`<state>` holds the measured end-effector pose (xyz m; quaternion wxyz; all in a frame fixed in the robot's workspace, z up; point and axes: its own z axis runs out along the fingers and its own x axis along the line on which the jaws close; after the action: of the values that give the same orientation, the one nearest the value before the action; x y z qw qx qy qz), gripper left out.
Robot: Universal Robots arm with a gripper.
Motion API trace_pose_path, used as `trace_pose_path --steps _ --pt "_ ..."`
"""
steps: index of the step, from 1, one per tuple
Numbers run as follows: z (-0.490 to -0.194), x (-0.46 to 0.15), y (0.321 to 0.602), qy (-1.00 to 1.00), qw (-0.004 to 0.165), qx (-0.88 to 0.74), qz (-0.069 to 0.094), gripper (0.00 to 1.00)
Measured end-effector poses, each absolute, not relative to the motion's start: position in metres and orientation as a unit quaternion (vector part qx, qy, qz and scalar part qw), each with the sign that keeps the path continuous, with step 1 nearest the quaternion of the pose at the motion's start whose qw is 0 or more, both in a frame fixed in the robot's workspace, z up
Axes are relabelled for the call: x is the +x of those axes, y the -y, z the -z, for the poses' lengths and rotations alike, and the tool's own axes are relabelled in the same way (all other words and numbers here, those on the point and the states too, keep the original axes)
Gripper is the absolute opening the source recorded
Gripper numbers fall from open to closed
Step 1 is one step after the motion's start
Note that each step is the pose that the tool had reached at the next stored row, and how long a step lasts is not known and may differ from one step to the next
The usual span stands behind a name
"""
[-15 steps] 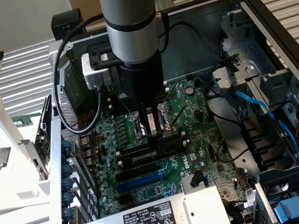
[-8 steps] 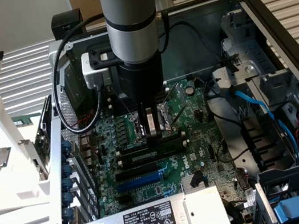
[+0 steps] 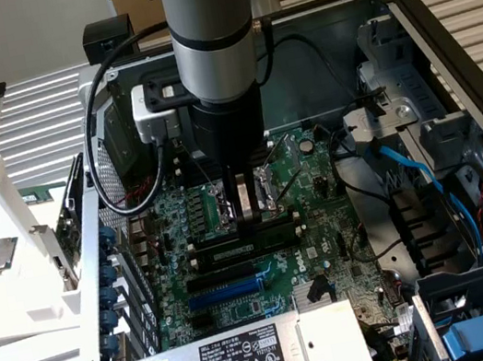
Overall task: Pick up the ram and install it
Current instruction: 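Press down the ram until it locks into place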
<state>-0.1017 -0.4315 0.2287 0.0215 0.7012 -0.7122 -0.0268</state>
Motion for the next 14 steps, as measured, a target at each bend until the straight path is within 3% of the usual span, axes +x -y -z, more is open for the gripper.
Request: trace_pose_path --steps 14 --pt "-0.2288 -0.1017 0.4319 0.712 0.022 0.701 0.027 0.10"
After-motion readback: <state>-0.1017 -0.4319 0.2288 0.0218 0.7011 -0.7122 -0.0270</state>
